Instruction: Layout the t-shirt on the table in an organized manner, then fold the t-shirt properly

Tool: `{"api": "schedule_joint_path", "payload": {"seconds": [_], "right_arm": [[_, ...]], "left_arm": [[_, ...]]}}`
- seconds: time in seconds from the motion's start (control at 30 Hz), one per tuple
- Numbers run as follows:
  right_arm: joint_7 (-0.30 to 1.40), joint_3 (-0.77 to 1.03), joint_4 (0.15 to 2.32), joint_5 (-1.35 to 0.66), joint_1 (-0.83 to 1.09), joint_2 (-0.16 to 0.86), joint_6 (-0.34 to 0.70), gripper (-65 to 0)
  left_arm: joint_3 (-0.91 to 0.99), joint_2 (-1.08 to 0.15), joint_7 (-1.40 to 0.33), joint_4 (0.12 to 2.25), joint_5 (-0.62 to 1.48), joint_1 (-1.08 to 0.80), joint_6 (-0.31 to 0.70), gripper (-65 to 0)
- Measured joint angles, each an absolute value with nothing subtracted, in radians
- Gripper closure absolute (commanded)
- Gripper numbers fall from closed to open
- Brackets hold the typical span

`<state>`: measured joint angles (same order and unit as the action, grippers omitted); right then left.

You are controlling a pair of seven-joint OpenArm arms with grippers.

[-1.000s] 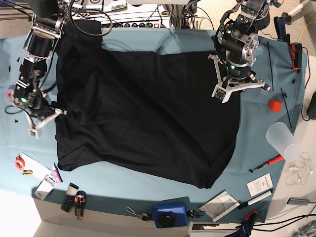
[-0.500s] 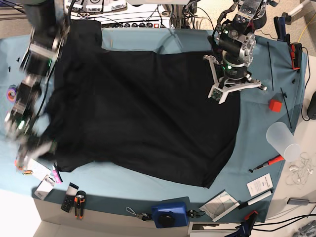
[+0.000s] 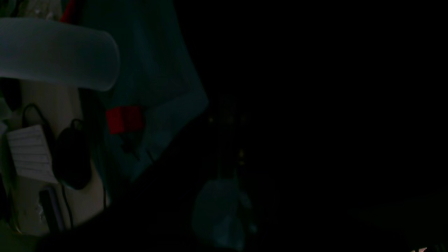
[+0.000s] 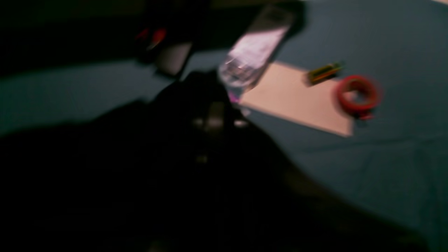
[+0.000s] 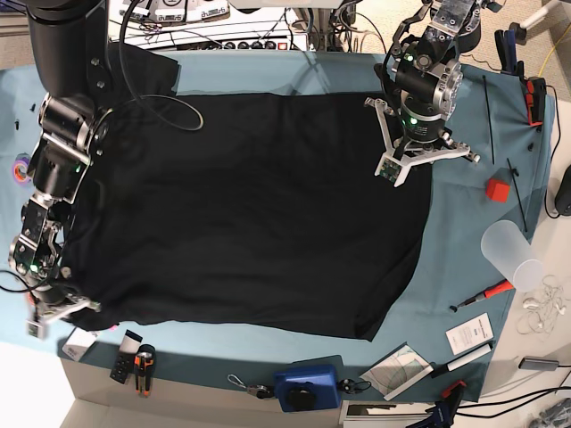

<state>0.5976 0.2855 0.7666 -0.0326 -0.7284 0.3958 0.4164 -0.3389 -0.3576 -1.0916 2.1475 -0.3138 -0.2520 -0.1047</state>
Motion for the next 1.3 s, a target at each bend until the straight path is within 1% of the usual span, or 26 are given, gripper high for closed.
{"api": "schedule_joint_path", "payload": {"seconds": [0.03,0.13,0.23,0.37,0.53,0.6,0.63,0.7,0.73,0.77,0.8,0.9,1.07,1.2,1.3], "right_arm": [[0.632,0.286,0.767,-0.033,-0.728,0.395,0.425,-23.2],[0.714,0.286,0.767,-0.036,-0.729,0.398,0.430,-23.4],[0.839,0.287,0.830,-0.151,-0.724,0.412,0.428,-23.4],[0.963,0.311,1.043,-0.289,-0.723,0.460,0.431,-23.4],[1.171,0.399,1.347,-0.324,-0.707,0.498,0.436,-23.4],[1.194,0.427,1.394,-0.341,-0.691,0.514,0.442,-23.4],[1.194,0.440,1.399,-0.375,-0.672,0.528,0.443,-23.4],[1.210,0.488,1.401,-0.463,-0.612,0.551,0.439,-23.4],[1.251,0.519,1.400,-0.509,-0.580,0.560,0.438,-23.4],[1.302,0.550,1.399,-0.554,-0.555,0.563,0.455,-23.4],[1.341,0.585,1.398,-0.627,-0.527,0.564,0.495,-23.4],[1.406,0.678,1.402,-0.844,-0.425,0.552,0.565,-23.4],[1.427,0.836,1.397,-1.005,-0.199,0.546,0.608,-23.3],[1.411,0.930,1.399,-1.147,-0.056,0.537,0.644,-23.3],[1.415,1.004,1.400,-1.190,0.059,0.517,0.655,-23.3]], "left_arm": [[-0.339,-0.357,-1.092,2.148,-0.313,-0.252,-0.105,0.0],[-0.339,-0.357,-1.092,2.148,-0.314,-0.254,-0.105,0.0],[-0.339,-0.357,-1.092,2.148,-0.313,-0.255,-0.105,0.0],[-0.339,-0.357,-1.093,2.148,-0.332,-0.255,-0.105,0.0],[-0.338,-0.358,-1.127,2.148,-0.418,-0.255,-0.108,0.0],[-0.338,-0.357,-1.128,2.154,-0.403,-0.255,-0.109,0.0],[-0.339,-0.357,-1.143,2.163,-0.392,-0.255,-0.125,0.0],[-0.338,-0.358,-1.153,2.177,-0.401,-0.258,-0.132,0.0],[-0.338,-0.357,-1.153,2.187,-0.408,-0.267,-0.132,0.0],[-0.338,-0.357,-1.154,2.199,-0.410,-0.276,-0.131,0.0],[-0.339,-0.357,-1.153,2.211,-0.407,-0.287,-0.132,0.0],[-0.338,-0.356,-1.153,2.259,-0.410,-0.338,-0.132,0.0],[-0.338,-0.354,-1.156,2.323,-0.408,-0.419,-0.132,0.0],[-0.338,-0.355,-1.148,2.332,-0.410,-0.433,-0.134,0.0],[-0.338,-0.354,-1.145,2.332,-0.402,-0.432,-0.134,0.0]]}}
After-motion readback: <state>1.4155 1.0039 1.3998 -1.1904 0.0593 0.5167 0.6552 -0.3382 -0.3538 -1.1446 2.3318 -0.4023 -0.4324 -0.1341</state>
